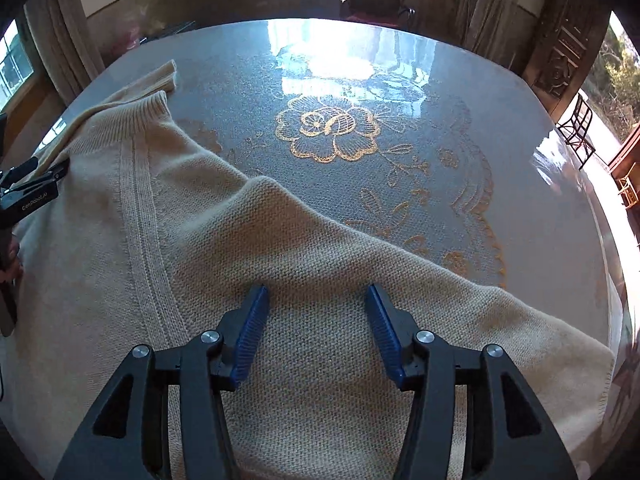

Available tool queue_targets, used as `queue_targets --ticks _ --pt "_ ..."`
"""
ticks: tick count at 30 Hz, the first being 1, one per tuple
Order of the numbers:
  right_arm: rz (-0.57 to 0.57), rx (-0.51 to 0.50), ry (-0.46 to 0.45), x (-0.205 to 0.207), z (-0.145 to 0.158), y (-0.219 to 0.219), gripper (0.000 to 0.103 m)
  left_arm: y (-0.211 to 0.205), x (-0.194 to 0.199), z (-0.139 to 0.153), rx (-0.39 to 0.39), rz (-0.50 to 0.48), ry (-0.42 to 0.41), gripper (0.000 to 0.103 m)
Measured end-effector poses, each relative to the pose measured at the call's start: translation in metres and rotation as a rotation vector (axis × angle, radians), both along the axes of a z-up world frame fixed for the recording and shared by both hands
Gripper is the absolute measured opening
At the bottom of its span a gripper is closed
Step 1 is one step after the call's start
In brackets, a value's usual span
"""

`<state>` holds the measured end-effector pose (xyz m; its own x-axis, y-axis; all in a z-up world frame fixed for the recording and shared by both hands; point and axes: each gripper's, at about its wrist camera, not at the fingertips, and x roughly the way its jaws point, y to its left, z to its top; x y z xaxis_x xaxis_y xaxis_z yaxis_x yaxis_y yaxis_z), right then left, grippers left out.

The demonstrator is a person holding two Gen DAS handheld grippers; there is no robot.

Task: Fold clothes
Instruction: 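Lay the sleeve across the sweater body and open the right tool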

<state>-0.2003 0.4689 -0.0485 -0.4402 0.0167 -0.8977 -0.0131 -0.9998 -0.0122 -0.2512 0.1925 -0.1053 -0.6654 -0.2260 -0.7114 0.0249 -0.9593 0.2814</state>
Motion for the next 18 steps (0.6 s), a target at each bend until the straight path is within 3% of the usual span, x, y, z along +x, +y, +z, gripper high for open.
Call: queue_targets --ticks 8,10,14,18 --pt "-0.139 0.011 0.059 -0.039 0.003 0.025 0.062 0.004 -0.059 0.000 0.047 -0.030 -0.016 0.089" --pt "-0.151 -0.049 0.059 -0.038 0.010 0.034 0.063 0.003 -0.063 0.003 0.053 -0.045 -0.023 0.089" --pt "-0.220 -0.136 0.097 -0.011 0.037 0.061 0.063 0.004 -0.036 0.014 0.047 -0.134 -0.062 0.086" --pt "-0.325 -0.092 0.037 0.038 0.035 0.101 0.063 0.004 0.020 0.016 0.077 -0.209 -0.101 0.086"
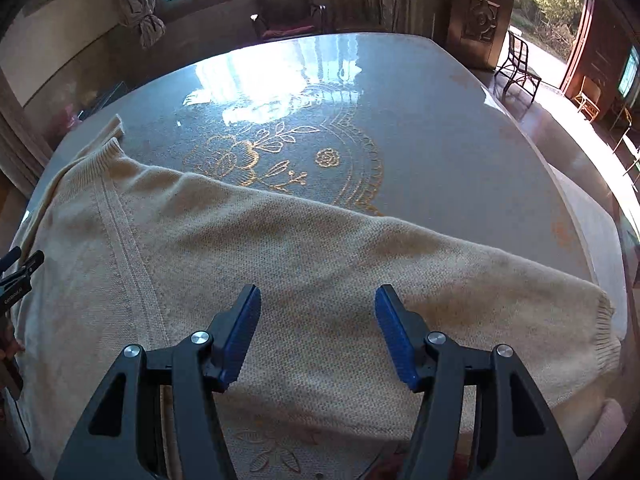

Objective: Fold clothes

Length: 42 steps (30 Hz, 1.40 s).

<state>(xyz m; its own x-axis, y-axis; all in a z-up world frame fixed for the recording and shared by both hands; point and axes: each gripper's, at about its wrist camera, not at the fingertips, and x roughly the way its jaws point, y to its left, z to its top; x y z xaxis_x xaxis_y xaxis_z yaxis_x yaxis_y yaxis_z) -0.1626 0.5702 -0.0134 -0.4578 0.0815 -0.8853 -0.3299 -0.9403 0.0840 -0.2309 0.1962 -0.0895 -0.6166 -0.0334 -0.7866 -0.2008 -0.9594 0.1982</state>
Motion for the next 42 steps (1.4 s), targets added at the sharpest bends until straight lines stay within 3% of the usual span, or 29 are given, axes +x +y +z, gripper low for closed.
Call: queue_targets --ticks 3,6,8,14,17,20,23,29,32,35,42 --pt "-0.123 -0.002 -0.067 0.030 -0.004 0.048 0.063 0.000 0.041 -0.006 0.035 -0.035 -0.043 0.086" --pt "-0.239 -0.015 -0.124 0.056 -0.011 0.095 0.063 -0.006 0.072 -0.008 0.069 -0.027 -0.030 0.086" --pt "-0.260 -0.001 -0.115 0.066 -0.012 0.119 0.063 -0.012 0.087 -0.008 0.070 -0.021 0.000 0.086" --pt "-0.385 -0.014 -0.111 0.071 -0.004 0.168 0.068 -0.018 0.111 -0.005 -0.004 -0.021 0.032 0.086" --pt "-0.277 -0.086 -0.017 0.061 0.012 0.140 0.068 -0.022 0.126 -0.006 -0.058 -0.013 0.041 0.086" --pt "-0.102 -0.052 -0.040 0.035 0.012 0.095 0.068 -0.026 0.141 -0.006 -0.061 0.013 0.040 0.086" --pt "-0.025 -0.021 -0.009 0.026 0.010 0.046 0.068 -0.033 0.155 -0.006 -0.046 0.044 0.036 0.086" --pt "0.323 -0.039 0.014 -0.019 0.011 -0.115 0.068 -0.053 0.168 -0.011 0.021 0.099 0.030 0.086" --pt "0.444 -0.027 0.015 -0.047 0.001 -0.202 0.068 -0.064 0.173 -0.012 0.070 0.116 0.013 0.086" --pt "0.489 -0.143 0.027 -0.062 -0.010 -0.253 0.068 -0.075 0.175 -0.013 0.110 0.109 -0.017 0.086" --pt "0.382 -0.401 0.055 -0.153 -0.001 -0.314 0.068 -0.109 0.159 -0.012 0.141 0.097 -0.004 0.086"
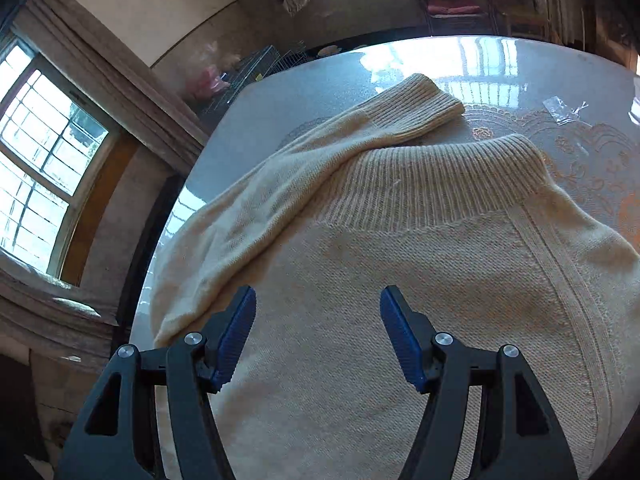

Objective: Fold clothes

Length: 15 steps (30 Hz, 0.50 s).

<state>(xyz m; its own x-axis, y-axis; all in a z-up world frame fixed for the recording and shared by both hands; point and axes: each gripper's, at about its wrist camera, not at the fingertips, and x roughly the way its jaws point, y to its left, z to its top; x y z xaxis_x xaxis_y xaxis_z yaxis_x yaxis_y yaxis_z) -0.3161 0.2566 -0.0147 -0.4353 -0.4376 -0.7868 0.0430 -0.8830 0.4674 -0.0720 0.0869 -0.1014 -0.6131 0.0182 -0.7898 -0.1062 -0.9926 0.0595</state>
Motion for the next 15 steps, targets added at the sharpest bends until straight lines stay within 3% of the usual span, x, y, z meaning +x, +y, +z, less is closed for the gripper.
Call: queue_targets --ticks 6,11,15 --pt "-0.145 -0.034 -0.075 -0.072 -0.014 -0.016 0.068 -0.023 -0.002 -0.010 0.083 -0.024 -0.019 0.087" --pt "-0.260 -0.070 -0.136 -0.111 -0.033 -0.017 0.066 -0.022 0.003 -0.009 0.080 -0.046 -0.021 0.087" --pt "-0.259 -0.028 -0.152 -0.131 -0.034 -0.024 0.028 -0.022 0.004 -0.010 0.083 -0.048 -0.021 0.087"
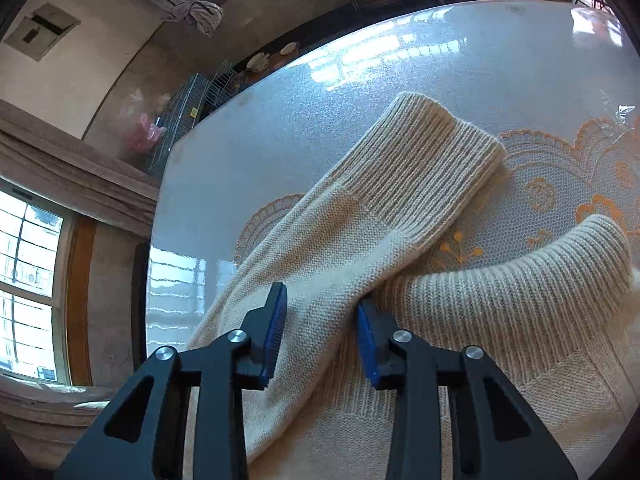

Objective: Fold clothes

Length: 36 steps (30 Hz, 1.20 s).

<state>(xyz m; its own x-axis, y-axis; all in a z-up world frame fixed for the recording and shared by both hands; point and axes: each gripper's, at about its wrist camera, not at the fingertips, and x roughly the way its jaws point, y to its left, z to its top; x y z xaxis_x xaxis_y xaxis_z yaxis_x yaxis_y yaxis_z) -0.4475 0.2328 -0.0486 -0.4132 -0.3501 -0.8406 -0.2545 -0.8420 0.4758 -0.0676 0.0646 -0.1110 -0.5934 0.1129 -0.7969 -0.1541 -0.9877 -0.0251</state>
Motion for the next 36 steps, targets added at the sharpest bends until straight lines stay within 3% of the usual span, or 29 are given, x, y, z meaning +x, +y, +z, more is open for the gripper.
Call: queue_targets --ticks 3,7,12,17,20,22,23,28,32,36 --pt "-0.016 -0.024 -0.003 -0.010 -0.001 -0.006 0.016 -0.001 0.002 0.000 0.006 0.000 0.000 0.087" --pt "0.028 -0.056 0.066 -0.016 0.016 -0.037 0.015 0.000 0.003 0.000 0.007 0.000 0.000 0.087" --pt "0.262 -0.261 0.196 -0.014 0.056 -0.131 0.013 0.004 0.001 0.000 0.005 0.002 -0.001 0.087" --pt "0.552 -0.431 0.203 0.003 0.069 -0.255 0.013 0.004 0.001 0.001 0.004 0.002 -0.001 0.087" --pt "0.677 -0.525 0.184 0.017 0.065 -0.310 0.018 0.005 0.001 0.001 0.003 0.002 -0.001 0.087" --pt "0.741 -0.539 0.151 0.026 0.061 -0.335 0.034 0.006 0.000 0.001 0.004 0.003 -0.001 0.087" --pt "0.761 -0.531 0.142 0.034 0.064 -0.336 0.045 0.005 0.001 0.001 0.004 0.003 -0.001 0.087" --pt "0.745 -0.385 0.293 0.057 0.096 -0.280 0.051 0.003 0.004 0.001 -0.006 0.003 -0.001 0.087" --pt "0.647 -0.168 0.408 0.083 0.111 -0.199 0.060 0.005 0.003 0.001 -0.015 0.003 -0.001 0.087" --pt "0.596 -0.129 0.343 0.099 0.096 -0.160 0.060 0.006 0.002 0.001 -0.018 0.004 -0.001 0.087"
